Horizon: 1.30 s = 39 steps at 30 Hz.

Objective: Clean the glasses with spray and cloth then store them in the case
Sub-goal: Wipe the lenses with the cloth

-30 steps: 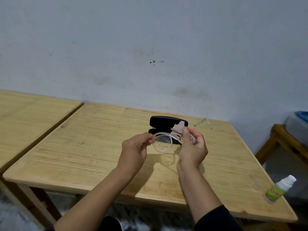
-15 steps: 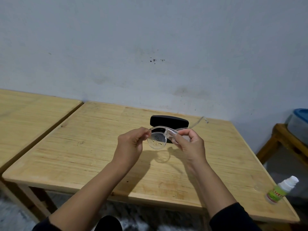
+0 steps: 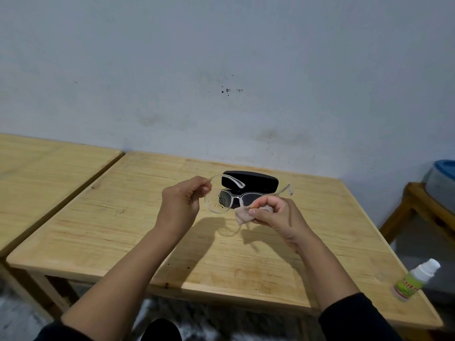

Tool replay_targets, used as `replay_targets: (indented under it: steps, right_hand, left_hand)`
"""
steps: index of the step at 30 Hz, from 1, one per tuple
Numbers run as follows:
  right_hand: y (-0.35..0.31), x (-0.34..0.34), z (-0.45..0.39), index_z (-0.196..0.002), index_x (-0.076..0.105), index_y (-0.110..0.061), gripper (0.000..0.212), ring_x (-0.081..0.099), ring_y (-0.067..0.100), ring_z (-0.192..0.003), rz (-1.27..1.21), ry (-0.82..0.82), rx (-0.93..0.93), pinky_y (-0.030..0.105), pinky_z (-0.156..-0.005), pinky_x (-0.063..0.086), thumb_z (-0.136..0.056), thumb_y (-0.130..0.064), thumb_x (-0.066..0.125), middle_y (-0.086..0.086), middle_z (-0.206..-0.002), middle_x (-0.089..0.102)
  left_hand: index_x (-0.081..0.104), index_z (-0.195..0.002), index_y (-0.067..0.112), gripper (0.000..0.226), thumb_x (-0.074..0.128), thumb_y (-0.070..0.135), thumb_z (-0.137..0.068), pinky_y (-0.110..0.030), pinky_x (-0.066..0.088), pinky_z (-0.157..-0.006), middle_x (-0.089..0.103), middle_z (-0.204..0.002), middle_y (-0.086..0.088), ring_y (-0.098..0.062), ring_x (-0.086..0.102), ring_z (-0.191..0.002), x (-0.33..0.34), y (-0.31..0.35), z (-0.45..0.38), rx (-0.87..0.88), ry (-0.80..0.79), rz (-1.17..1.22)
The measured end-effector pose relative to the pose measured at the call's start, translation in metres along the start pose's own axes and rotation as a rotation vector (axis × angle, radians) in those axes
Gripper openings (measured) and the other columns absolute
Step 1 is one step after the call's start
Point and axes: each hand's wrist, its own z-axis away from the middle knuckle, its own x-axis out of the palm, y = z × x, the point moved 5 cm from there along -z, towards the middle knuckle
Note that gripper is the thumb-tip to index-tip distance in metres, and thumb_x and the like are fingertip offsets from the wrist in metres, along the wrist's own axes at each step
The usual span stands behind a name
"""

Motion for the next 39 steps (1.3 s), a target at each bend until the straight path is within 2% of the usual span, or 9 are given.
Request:
replay_targets:
  steps: [2,4,8,10,16,20,29,33,39]
  right_hand:
    - [0.000,-0.005,0.002,-0.070,0.072,-0.014,0.012,0.066,0.010,-0.070,0.019,0.079,-0.017,0.030,-0.072,0.058,-0.075,-0.003,0.072,0.000,-0.072,0.070]
    - [0.000,-0.008,0.006,-0.073,0.072,-0.016,0.010,0.066,0.007,-0.068,0.009,0.200,-0.031,0.026,-0.068,0.055,-0.076,-0.006,0.073,0.000,-0.075,0.070]
    - [0.011,-0.006,0.019,-0.071,0.068,-0.022,0.013,0.066,0.014,-0.071,-0.181,0.663,0.002,0.026,-0.065,0.053,-0.079,-0.012,0.071,0.000,-0.074,0.069]
    - [0.012,-0.002,0.024,-0.069,0.064,-0.022,0.018,0.067,0.010,-0.071,-0.363,0.860,-0.003,0.026,-0.070,0.054,-0.081,-0.009,0.069,-0.001,-0.075,0.068]
    - [0.006,-0.001,0.027,-0.068,0.061,-0.019,0.020,0.065,0.006,-0.070,-0.546,1.002,-0.034,0.019,-0.072,0.052,-0.082,-0.006,0.067,-0.008,-0.071,0.059]
    - [0.003,-0.004,0.027,-0.068,0.059,-0.014,0.021,0.066,-0.004,-0.059,-0.614,1.015,-0.035,0.013,-0.063,0.055,-0.083,-0.002,0.066,-0.004,-0.073,0.058]
    - [0.015,-0.002,0.022,-0.063,0.065,-0.018,0.020,0.070,0.020,-0.079,-0.525,0.955,0.088,0.028,-0.073,0.053,-0.073,-0.004,0.075,-0.001,-0.066,0.069]
    - [0.014,0.004,0.016,-0.065,0.069,-0.016,0.015,0.069,0.016,-0.078,-0.458,0.772,0.129,0.029,-0.078,0.054,-0.071,-0.004,0.076,-0.003,-0.071,0.072]
    - [0.009,0.005,0.009,-0.075,0.071,-0.011,0.013,0.070,0.010,-0.069,-0.329,0.361,0.158,0.016,-0.065,0.055,-0.078,0.002,0.068,-0.001,-0.068,0.074]
  left_hand:
    - [0.065,-0.081,0.016,0.033,0.051,-0.014,-0.077,-0.007,0.044,-0.067,0.067,-0.070,0.003,0.010,0.060,-0.075,-0.003,-0.003,0.001,-0.001,0.016,-0.012]
    - [0.065,-0.081,0.015,0.033,0.053,-0.015,-0.078,-0.009,0.045,-0.067,0.068,-0.072,0.001,0.003,0.063,-0.076,-0.005,-0.007,0.003,-0.006,0.025,-0.019]
    - [0.068,-0.082,0.010,0.026,0.054,-0.012,-0.081,-0.004,0.047,-0.069,0.069,-0.078,0.004,0.017,0.059,-0.075,0.002,-0.001,0.012,-0.012,0.012,0.013]
    - [0.066,-0.082,0.017,0.026,0.052,-0.005,-0.081,-0.006,0.049,-0.068,0.070,-0.077,0.003,0.010,0.062,-0.078,0.007,0.006,0.018,0.007,0.003,0.050]
    - [0.067,-0.080,0.012,0.024,0.050,-0.004,-0.079,-0.007,0.049,-0.069,0.069,-0.076,0.005,0.006,0.062,-0.080,0.017,0.019,0.031,0.039,0.005,0.092]
    - [0.068,-0.079,0.009,0.023,0.053,-0.007,-0.077,-0.006,0.048,-0.065,0.069,-0.072,0.005,0.003,0.062,-0.077,0.022,0.027,0.032,0.085,-0.004,0.078]
    - [0.059,-0.080,0.020,0.018,0.047,0.008,-0.084,-0.018,0.045,-0.054,0.066,-0.065,0.000,-0.013,0.057,-0.059,0.026,0.036,0.026,0.166,0.011,0.084]
    - [0.063,-0.080,0.017,0.019,0.045,0.012,-0.084,-0.012,0.043,-0.055,0.066,-0.065,0.002,-0.011,0.056,-0.060,0.024,0.029,0.023,0.143,0.014,0.070]
    - [0.059,-0.081,0.022,0.018,0.043,0.013,-0.083,-0.026,0.049,-0.055,0.067,-0.066,0.001,-0.012,0.061,-0.061,0.012,0.020,0.018,0.141,0.014,0.045]
